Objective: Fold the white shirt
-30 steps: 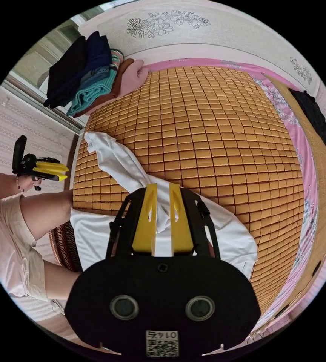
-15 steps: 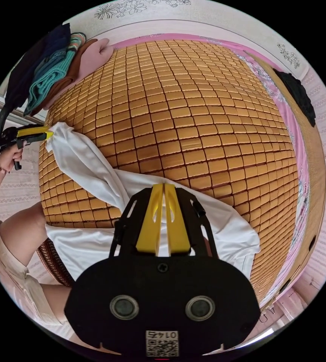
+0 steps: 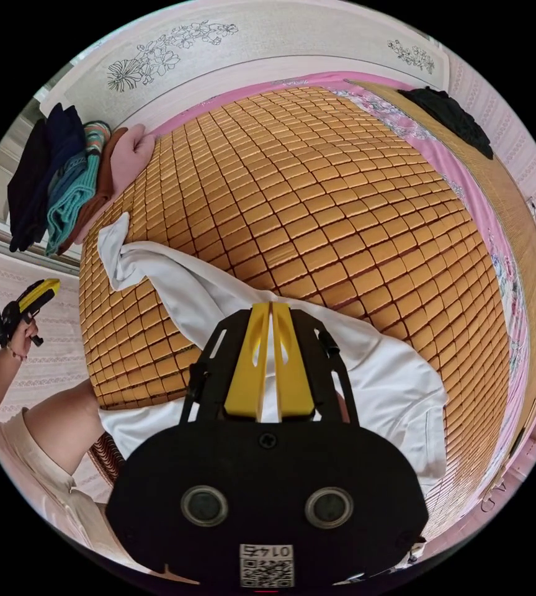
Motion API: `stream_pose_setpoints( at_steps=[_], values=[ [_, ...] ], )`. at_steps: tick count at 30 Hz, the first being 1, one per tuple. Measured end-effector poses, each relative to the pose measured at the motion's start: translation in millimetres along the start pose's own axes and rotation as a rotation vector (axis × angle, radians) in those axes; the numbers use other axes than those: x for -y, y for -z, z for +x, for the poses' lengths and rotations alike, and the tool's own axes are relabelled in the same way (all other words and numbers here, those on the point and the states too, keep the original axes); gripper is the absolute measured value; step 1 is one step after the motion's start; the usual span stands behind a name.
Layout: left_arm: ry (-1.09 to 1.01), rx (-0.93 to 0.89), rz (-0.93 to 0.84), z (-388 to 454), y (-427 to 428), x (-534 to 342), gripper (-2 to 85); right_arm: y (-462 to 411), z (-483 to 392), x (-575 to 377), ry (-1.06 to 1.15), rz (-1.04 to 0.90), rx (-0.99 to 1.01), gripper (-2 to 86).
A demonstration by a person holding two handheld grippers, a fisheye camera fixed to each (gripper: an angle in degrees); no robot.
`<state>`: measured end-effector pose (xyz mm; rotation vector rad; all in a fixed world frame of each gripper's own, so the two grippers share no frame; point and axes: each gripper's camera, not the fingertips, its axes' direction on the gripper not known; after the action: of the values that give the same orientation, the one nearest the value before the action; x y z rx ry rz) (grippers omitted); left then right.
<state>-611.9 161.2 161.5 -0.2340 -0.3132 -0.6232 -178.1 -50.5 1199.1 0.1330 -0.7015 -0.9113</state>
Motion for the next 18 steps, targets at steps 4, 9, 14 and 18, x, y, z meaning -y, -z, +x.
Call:
stream_pose_setpoints(
  at_steps=[4,9,14,18],
  values=[
    [0.037,-0.077,0.027,2.8,-6.4,36.4,0.5,-9.1,0.8,-2.7,0.003,-0.01,-0.015,0.0],
    [0.065,-0.204,-0.014,11.3,-43.5,92.6,6.2,-11.9,5.3,-6.7,-0.014,-0.014,-0.014,0.0],
    [0.013,-0.09,-0.171,23.7,-81.0,107.6,9.4,-10.6,9.1,-9.5,-0.022,-0.021,-0.005,-0.1],
    [0.038,-0.085,-0.041,3.7,-56.3,93.6,0.5,-1.3,11.4,-10.6,-0.03,-0.008,-0.019,-0.1]
  ],
)
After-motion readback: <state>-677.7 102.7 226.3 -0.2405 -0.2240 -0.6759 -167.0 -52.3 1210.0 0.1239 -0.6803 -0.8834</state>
